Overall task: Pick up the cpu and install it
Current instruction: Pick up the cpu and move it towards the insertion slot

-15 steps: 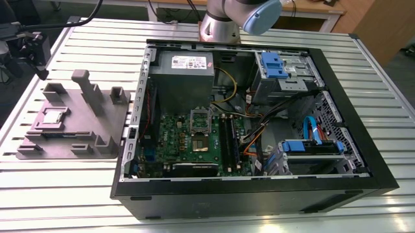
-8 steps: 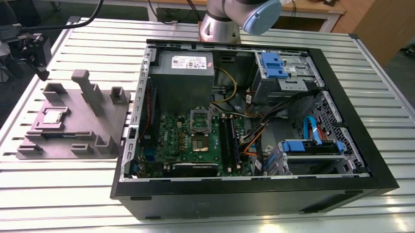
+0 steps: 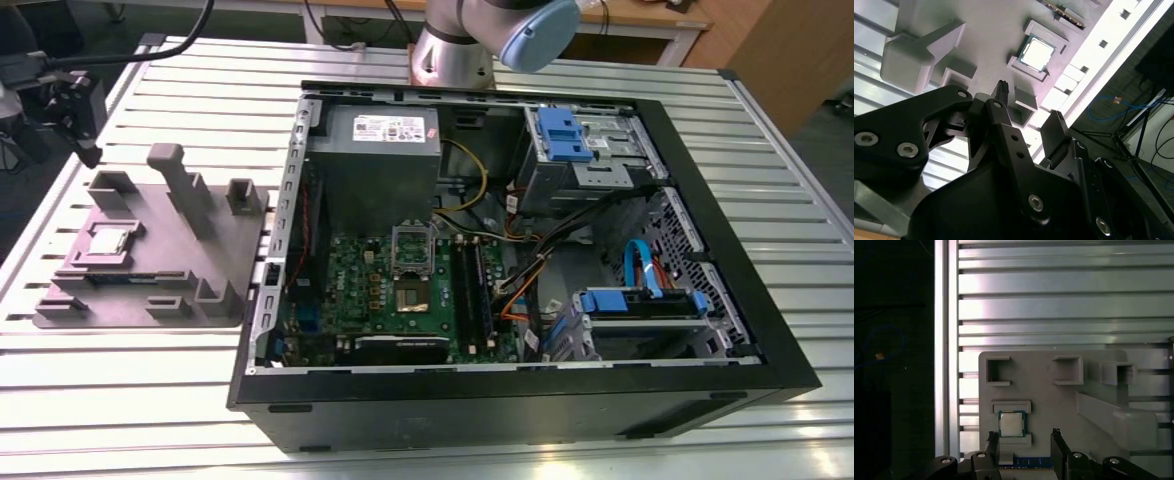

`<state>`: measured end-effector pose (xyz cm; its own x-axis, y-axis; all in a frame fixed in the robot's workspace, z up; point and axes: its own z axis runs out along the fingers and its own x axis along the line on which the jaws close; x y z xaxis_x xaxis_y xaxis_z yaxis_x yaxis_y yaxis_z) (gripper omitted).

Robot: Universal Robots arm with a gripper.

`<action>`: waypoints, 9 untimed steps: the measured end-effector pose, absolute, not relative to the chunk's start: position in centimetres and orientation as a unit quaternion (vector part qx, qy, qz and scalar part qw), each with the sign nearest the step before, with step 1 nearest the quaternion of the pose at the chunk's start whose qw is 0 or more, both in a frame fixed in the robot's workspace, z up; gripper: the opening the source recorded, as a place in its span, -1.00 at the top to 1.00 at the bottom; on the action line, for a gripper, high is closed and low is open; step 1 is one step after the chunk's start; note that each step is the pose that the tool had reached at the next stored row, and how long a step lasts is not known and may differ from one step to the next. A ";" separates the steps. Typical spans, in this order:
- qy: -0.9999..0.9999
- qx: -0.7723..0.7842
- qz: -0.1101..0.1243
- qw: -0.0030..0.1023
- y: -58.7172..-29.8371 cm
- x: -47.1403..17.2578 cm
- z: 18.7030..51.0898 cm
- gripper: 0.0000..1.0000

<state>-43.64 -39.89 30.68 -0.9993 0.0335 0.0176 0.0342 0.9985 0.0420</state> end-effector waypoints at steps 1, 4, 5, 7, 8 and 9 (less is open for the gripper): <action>-1.000 -0.017 -0.021 0.009 -39.9 -43.6 30.7 -0.06; -1.000 -0.017 -0.021 0.008 -39.9 -43.6 30.6 -0.06; -1.000 -0.017 -0.021 0.008 -39.9 -43.6 30.6 -0.06; -1.000 -0.017 -0.021 0.008 -39.9 -43.6 30.5 -0.06; -1.000 -0.017 -0.021 0.008 -39.9 -43.6 30.5 -0.06; -1.000 -0.017 -0.021 0.008 -39.9 -43.6 30.4 -0.06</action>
<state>-43.64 -39.90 30.43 -0.9993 0.0335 0.0176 0.0342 0.9985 0.0420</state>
